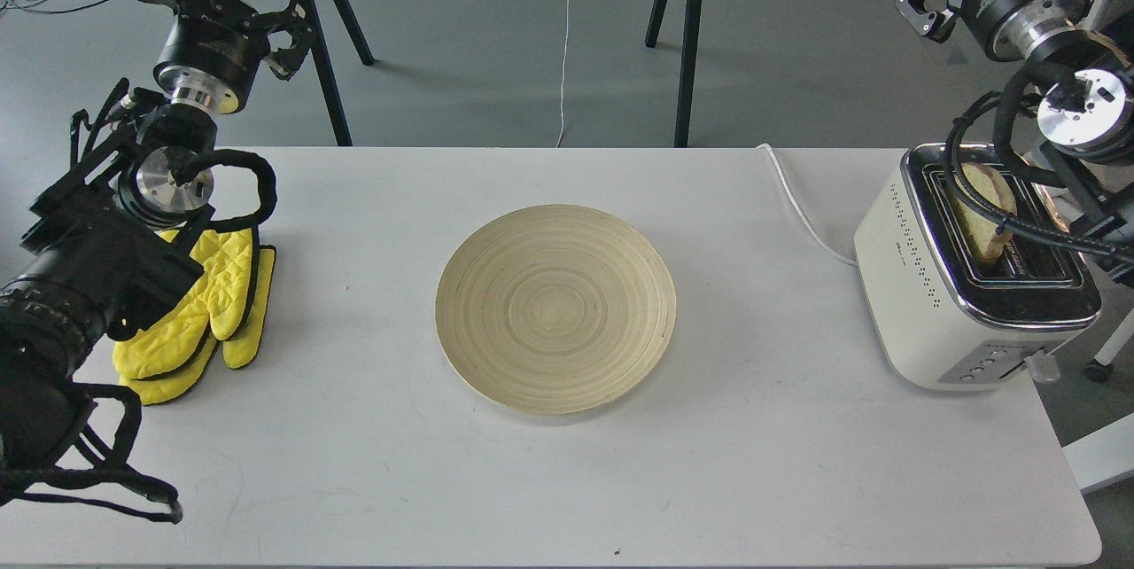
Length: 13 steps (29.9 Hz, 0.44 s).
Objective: Put bread in toaster with right arm
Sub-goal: 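Release the bread and raise the right gripper away from the toaster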
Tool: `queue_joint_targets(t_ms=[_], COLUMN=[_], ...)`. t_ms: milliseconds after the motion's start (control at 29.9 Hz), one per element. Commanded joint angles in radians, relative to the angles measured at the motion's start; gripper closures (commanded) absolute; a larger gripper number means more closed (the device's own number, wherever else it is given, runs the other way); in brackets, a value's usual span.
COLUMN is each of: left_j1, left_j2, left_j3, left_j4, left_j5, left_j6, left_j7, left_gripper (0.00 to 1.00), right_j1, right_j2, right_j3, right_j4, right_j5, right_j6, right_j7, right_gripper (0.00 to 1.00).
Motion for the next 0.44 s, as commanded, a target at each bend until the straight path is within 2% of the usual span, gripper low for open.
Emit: queue_joint_targets(t_ms=[0,100,402], left_j1=[-0.001,0.0,-0.001], left_j2=[0.0,0.0,0.0], left_j3=[0.001,0.001,0.001], left_j4=[0.0,0.0,0.0], left_j5=[0.0,0.0,0.0], left_j6=[0.0,0.0,0.0], left_j7=[0.0,0.0,0.001], left_gripper=[0.0,0.0,0.0], right_j1=[-0.017,-0.023,-0.027], right_j2=[0.05,0.069,0.099], right_j3=[0.075,0.129,0.126], right_j4=[-0.037,-0.039,-0.04], right_j5=[0.003,0.003,0.0], right_j6=[0.025,0.045,0.047], right_j7=[0.002,0.003,0.008], right_gripper=[0.01,0.01,0.01])
